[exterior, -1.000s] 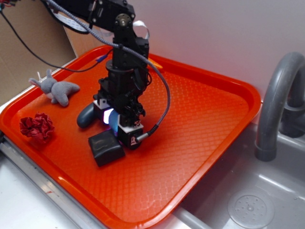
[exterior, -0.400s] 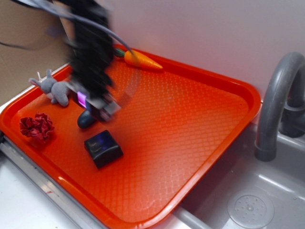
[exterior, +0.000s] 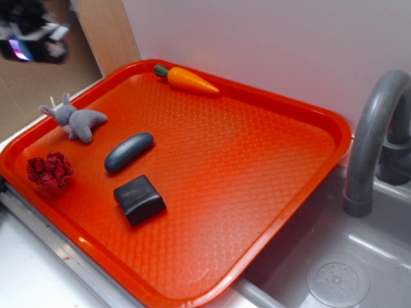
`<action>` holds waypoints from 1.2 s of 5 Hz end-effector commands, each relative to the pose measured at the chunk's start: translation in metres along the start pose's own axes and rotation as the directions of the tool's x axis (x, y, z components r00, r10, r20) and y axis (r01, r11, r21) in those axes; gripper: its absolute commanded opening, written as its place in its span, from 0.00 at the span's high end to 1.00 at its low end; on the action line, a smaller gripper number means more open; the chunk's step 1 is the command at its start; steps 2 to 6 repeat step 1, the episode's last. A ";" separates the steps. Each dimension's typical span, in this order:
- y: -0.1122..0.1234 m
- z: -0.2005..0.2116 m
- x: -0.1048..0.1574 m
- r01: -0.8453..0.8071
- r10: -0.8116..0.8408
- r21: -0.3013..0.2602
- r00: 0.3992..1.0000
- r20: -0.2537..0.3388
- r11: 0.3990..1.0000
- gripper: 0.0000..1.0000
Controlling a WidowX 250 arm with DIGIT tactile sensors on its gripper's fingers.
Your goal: Grab the blue ball.
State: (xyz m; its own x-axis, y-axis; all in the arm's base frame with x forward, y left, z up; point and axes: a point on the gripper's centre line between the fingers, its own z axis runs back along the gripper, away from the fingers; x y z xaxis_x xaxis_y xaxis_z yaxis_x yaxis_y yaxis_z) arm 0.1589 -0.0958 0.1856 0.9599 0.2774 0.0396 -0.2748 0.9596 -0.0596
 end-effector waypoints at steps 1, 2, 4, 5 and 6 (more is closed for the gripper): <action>0.036 0.036 -0.025 -0.080 0.090 -0.058 0.979 0.181 0.995 1.00; 0.036 0.036 -0.025 -0.080 0.090 -0.058 0.979 0.181 0.995 1.00; 0.036 0.036 -0.025 -0.080 0.090 -0.058 0.979 0.181 0.995 1.00; 0.036 0.036 -0.025 -0.080 0.090 -0.058 0.979 0.181 0.995 1.00; 0.036 0.036 -0.025 -0.080 0.090 -0.058 0.979 0.181 0.995 1.00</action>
